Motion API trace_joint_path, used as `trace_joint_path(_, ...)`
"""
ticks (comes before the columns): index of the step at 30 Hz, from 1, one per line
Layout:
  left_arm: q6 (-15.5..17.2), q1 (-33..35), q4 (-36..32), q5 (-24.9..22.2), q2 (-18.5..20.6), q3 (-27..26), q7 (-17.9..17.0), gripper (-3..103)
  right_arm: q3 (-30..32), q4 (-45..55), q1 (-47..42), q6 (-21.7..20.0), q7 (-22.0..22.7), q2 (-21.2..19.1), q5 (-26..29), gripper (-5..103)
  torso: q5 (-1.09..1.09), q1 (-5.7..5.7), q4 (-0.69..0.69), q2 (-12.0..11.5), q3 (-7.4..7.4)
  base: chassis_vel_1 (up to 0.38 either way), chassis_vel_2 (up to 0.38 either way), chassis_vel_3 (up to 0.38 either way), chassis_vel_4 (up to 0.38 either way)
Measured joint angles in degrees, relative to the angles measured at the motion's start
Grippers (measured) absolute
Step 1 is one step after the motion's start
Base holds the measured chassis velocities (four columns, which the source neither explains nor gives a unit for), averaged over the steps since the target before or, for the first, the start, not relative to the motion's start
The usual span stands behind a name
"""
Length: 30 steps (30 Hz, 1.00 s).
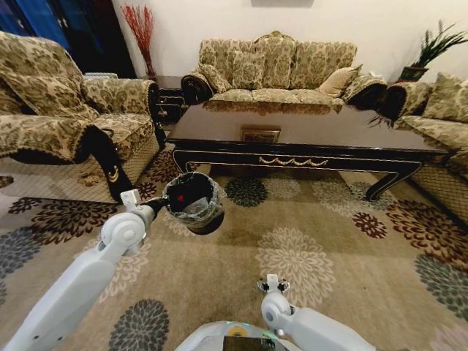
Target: Move to the front of the table and pick up the trash from the floor, then place it into the trash bin.
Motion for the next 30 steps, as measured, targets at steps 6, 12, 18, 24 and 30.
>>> trace_joint_path(6,0.02,-0.64,0.38,-0.03,0.0,0.34,0.15,4,-0.95,-2.13,-0.47,-0.38,-0.15,0.33,-1.71,100,0.0,0.0,0.0,0.0,0.0,0.0,0.0,0.0,0.0)
trace_joint_path(12,0.07,-0.23,0.63,0.03,-0.14,0.15,0.31,4,-2.45,-5.36,0.52,-2.47,0.98,2.56,-1.04,100,0.0,0.0,0.01,0.0,0.0,0.0,0.0,0.0,0.0)
trace_joint_path(18,0.07,-0.18,0.98,0.4,-1.13,0.34,0.44,4,-2.84,-5.8,2.49,-8.59,8.17,5.43,5.84,100,0.0,0.01,0.01,0.0,0.0,0.0,0.0,0.0,0.0)
trace_joint_path(24,0.07,-0.61,1.16,0.39,-1.13,0.42,0.63,4,-3.21,-6.8,3.6,-8.74,7.94,5.54,5.77,100,0.0,0.01,0.01,0.0,0.0,0.0,0.0,0.0,0.0)
trace_joint_path(30,0.07,-0.68,1.19,0.36,-1.05,0.51,0.76,4,-2.88,-8.2,3.71,-8.5,7.15,6.05,4.56,100,0.0,0.01,0.01,0.0,0.0,0.0,0.0,0.0,0.0)
